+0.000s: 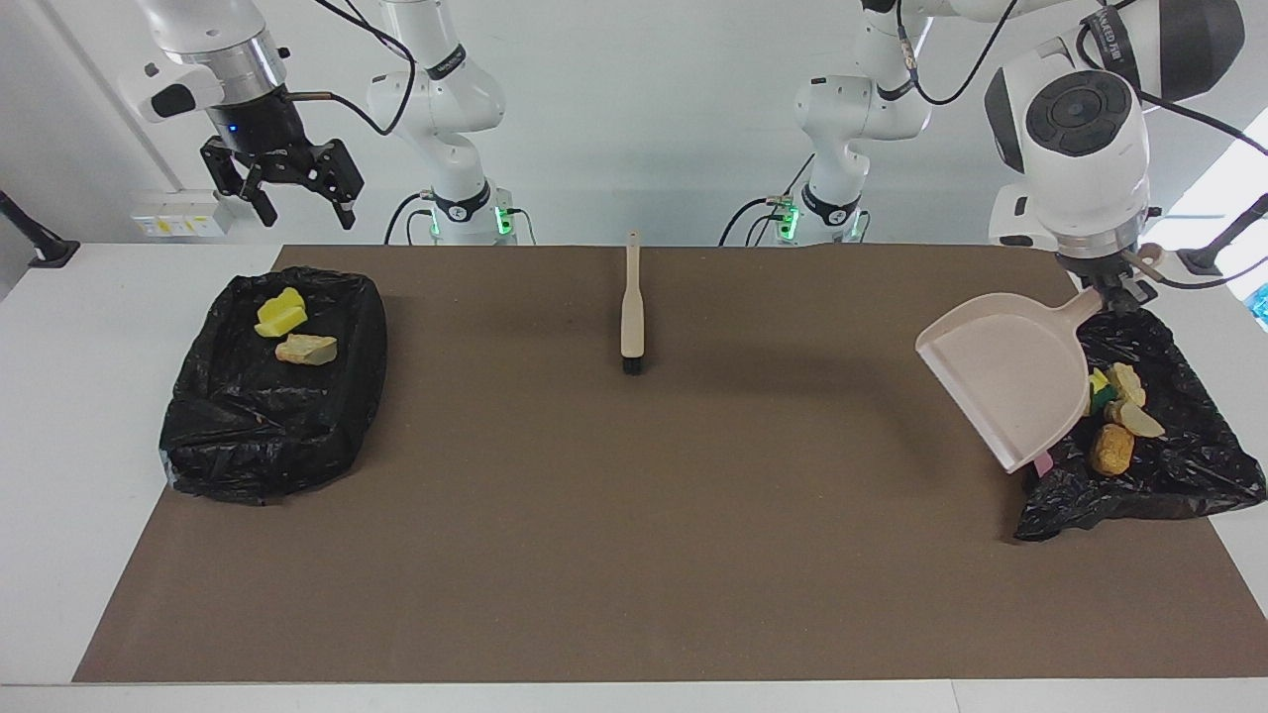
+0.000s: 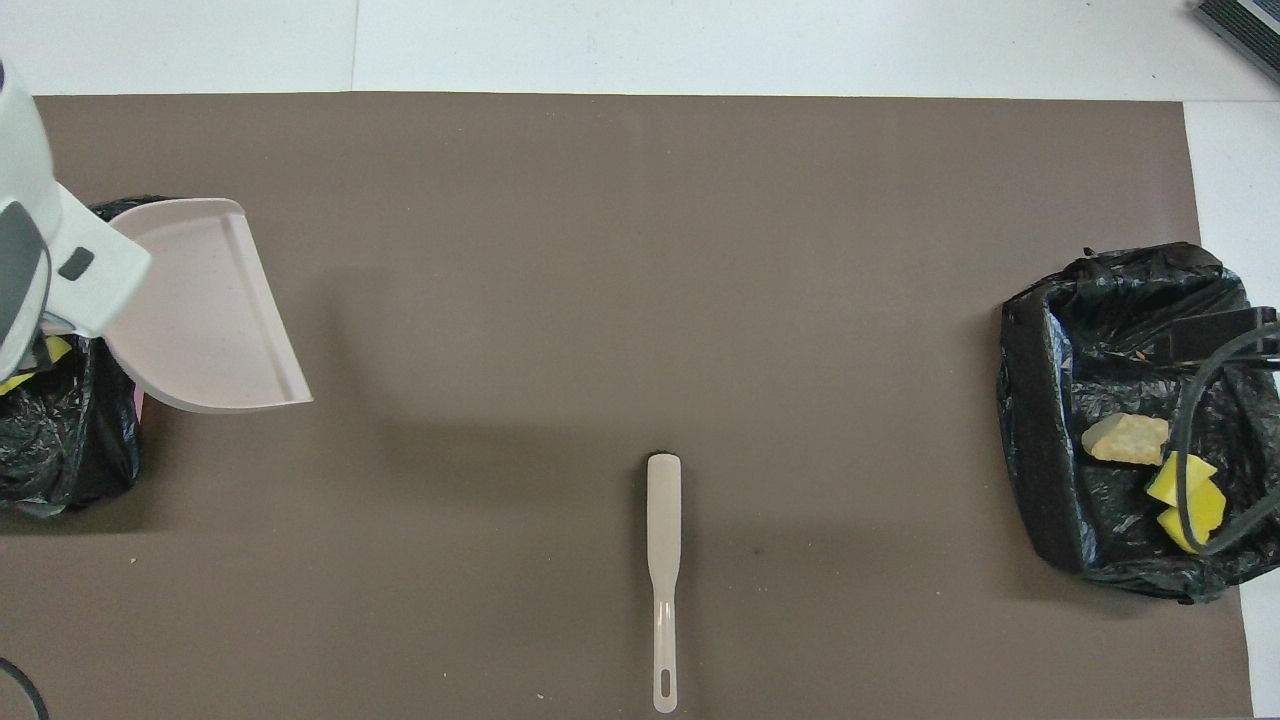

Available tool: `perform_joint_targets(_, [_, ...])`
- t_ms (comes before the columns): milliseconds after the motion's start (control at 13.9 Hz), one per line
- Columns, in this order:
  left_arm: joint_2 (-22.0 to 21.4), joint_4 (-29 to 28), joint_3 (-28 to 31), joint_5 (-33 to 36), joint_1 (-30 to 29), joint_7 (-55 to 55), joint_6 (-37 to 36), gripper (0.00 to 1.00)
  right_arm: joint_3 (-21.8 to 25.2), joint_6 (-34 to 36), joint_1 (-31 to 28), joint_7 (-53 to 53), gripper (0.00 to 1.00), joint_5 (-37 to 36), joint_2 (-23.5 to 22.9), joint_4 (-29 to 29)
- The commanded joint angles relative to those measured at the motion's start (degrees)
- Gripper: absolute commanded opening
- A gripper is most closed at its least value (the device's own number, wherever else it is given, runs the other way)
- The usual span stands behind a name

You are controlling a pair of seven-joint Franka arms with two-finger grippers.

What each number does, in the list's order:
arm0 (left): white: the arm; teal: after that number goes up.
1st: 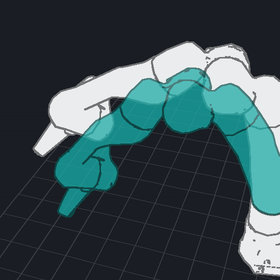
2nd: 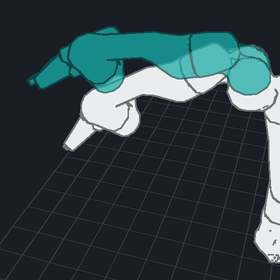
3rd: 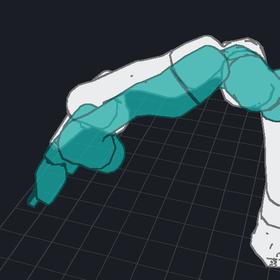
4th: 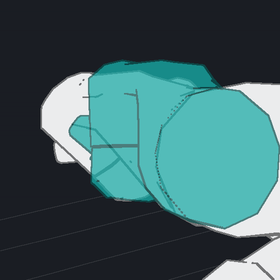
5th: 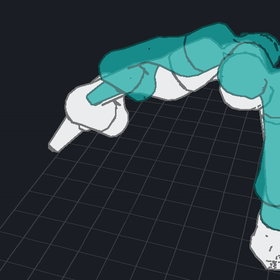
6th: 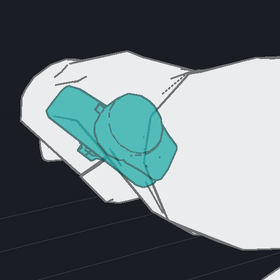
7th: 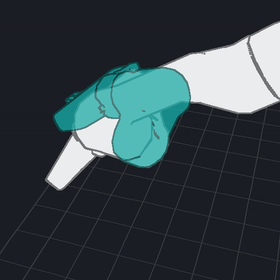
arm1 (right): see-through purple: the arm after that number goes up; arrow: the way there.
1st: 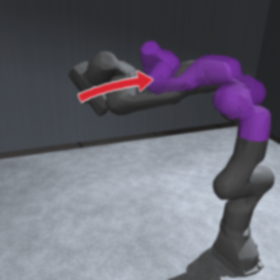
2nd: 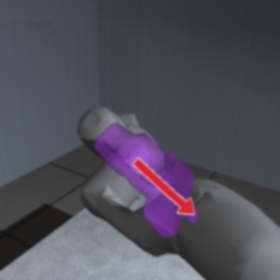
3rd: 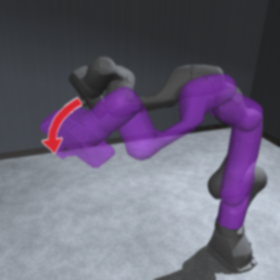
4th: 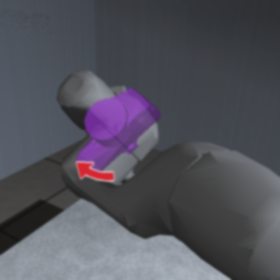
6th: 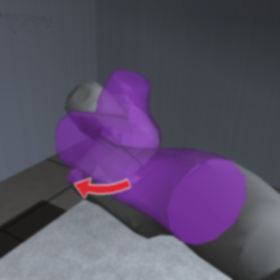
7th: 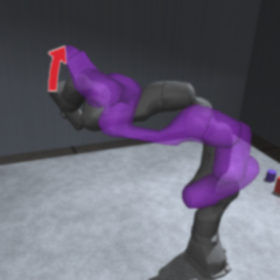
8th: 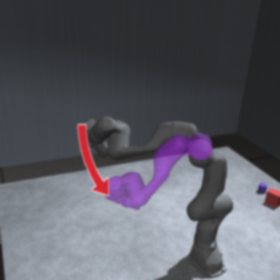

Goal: Sweep and dump trash in bin
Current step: 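Lift the emptied dustpan out of the bag with the left gripper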

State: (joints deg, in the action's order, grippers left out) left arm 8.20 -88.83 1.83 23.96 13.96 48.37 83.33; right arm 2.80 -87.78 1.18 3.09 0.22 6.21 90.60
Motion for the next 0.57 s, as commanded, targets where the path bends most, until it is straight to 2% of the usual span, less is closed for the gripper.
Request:
perform_joint_targets(0, [-1.6,-3.5,0.9,-6.0,3.9,-14.5,2.3,0.00,-0.2,-0.5,-0.4,-1.5,1.00,-0.1,0.4,0.5])
perform_joint_targets(215, [-1.0,-5.7,0.9,-12.3,8.6,-28.4,7.2,0.00,-0.2,-0.5,-0.4,-1.5,1.00,-0.1,0.4,0.5])
perform_joint_targets(502, [3.8,-5.1,0.9,-19.6,16.3,-45.9,15.4,0.00,-0.2,-0.5,-0.4,-1.5,1.00,-0.1,0.4,0.5])
